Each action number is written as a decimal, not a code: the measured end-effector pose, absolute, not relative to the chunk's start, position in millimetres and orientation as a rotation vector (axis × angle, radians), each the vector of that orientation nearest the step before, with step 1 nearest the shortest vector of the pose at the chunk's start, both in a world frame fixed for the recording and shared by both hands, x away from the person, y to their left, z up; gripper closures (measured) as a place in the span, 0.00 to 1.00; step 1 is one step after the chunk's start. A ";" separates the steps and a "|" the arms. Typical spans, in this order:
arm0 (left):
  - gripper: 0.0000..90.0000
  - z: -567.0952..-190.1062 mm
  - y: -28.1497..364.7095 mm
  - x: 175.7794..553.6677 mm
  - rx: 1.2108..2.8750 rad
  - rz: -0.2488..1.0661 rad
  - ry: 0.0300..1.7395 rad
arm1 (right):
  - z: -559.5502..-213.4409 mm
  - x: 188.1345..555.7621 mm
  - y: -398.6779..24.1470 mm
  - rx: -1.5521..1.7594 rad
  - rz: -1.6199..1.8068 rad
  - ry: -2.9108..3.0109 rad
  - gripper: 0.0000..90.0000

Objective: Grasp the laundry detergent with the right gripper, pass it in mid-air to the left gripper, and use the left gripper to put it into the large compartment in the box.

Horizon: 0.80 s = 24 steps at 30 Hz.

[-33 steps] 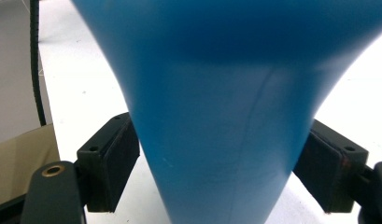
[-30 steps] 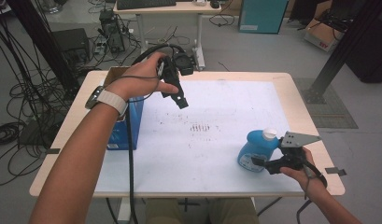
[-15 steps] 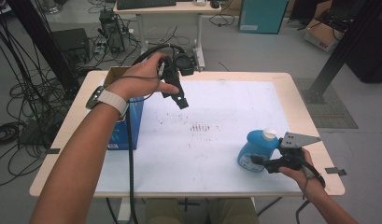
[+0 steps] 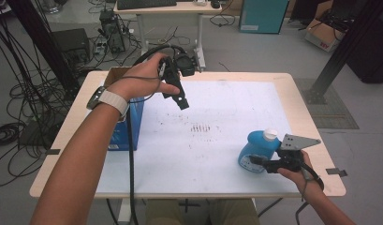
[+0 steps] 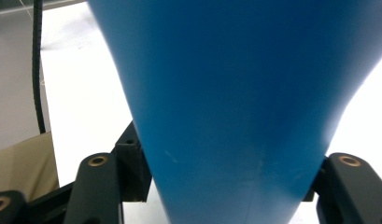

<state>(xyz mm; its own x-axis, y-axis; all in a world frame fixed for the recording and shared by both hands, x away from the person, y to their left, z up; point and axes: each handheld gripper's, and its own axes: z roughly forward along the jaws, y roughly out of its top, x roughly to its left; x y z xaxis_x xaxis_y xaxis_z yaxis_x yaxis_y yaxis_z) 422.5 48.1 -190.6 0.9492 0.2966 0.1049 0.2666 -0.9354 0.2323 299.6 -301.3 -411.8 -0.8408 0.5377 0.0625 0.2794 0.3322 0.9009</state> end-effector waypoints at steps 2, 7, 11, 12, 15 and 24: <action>0.10 -191.0 48.0 422.1 2.885 0.197 0.432 | -412.0 299.6 -301.3 0.743 1.519 2.349 0.44; 0.10 -191.0 47.3 422.9 2.887 0.210 0.417 | -413.2 298.8 -301.1 0.729 1.524 2.336 0.45; 0.10 -191.5 46.0 423.0 2.886 0.202 0.417 | -414.8 297.9 -301.4 0.730 1.535 2.319 0.46; 0.10 -191.5 46.0 423.0 2.886 0.202 0.417 | -414.8 297.9 -301.4 0.730 1.535 2.319 0.46; 0.10 -191.8 44.7 422.3 2.886 0.202 0.417 | -415.1 297.9 -301.9 0.716 1.532 2.319 0.46; 0.10 -192.2 45.8 422.0 2.885 0.202 0.419 | -414.7 297.7 -301.7 0.709 1.525 2.324 0.46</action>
